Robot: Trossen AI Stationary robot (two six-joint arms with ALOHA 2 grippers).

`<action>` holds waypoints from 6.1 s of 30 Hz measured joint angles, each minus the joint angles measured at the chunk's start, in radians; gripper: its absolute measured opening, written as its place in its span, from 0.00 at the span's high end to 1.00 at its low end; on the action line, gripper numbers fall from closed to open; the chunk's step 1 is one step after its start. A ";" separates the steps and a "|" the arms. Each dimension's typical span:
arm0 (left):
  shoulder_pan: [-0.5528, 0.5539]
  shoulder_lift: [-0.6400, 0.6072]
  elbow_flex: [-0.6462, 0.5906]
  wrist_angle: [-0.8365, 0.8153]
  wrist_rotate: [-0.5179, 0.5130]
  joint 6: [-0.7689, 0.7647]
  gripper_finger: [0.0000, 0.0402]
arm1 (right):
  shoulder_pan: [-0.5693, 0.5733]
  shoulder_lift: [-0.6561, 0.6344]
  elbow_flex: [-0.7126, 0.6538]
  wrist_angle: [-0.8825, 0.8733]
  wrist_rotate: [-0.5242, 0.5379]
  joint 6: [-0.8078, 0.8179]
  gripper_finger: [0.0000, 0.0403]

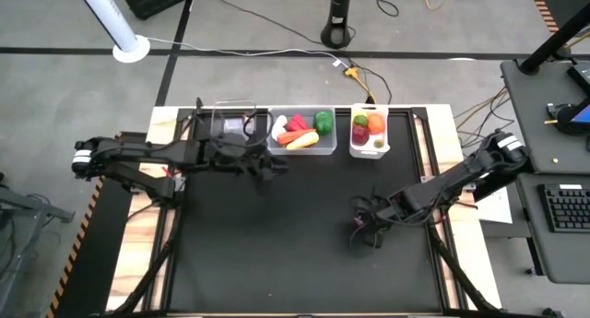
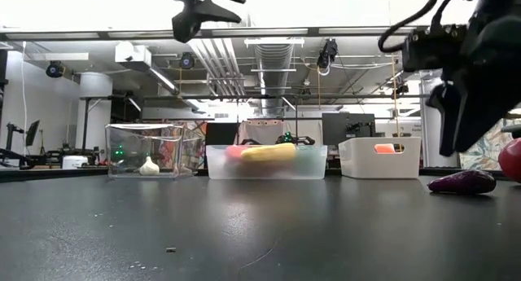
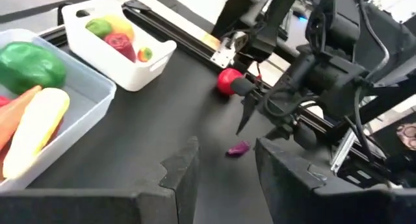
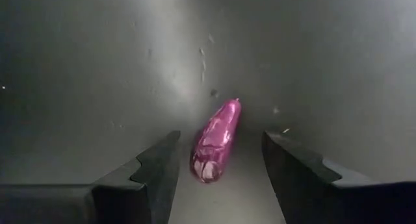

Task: Sort produce into baskets
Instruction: Put the violet eggplant into the glass bin, then put the red tomato into the white bin

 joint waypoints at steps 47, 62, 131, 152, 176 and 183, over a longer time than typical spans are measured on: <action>-0.042 0.217 -0.004 0.439 0.233 0.048 0.67 | -0.071 -0.222 0.035 0.389 0.168 -0.137 0.80; -0.043 0.369 -0.003 0.746 0.285 0.025 0.54 | -0.085 -0.192 0.228 0.386 0.171 -0.417 0.79; -0.044 0.387 0.013 0.823 0.204 0.063 0.94 | -0.117 -0.199 0.252 0.380 0.193 -0.490 0.63; 0.202 0.037 0.014 -0.239 0.026 0.077 0.94 | -0.116 -0.199 0.395 0.103 0.298 -0.408 0.52; 0.718 0.033 0.006 -0.556 -0.134 0.193 0.71 | -0.117 -0.198 0.382 0.045 0.308 -0.203 0.51; 0.697 0.022 0.006 -0.536 0.006 0.122 0.54 | -0.182 -0.198 0.382 -0.351 0.229 0.258 0.51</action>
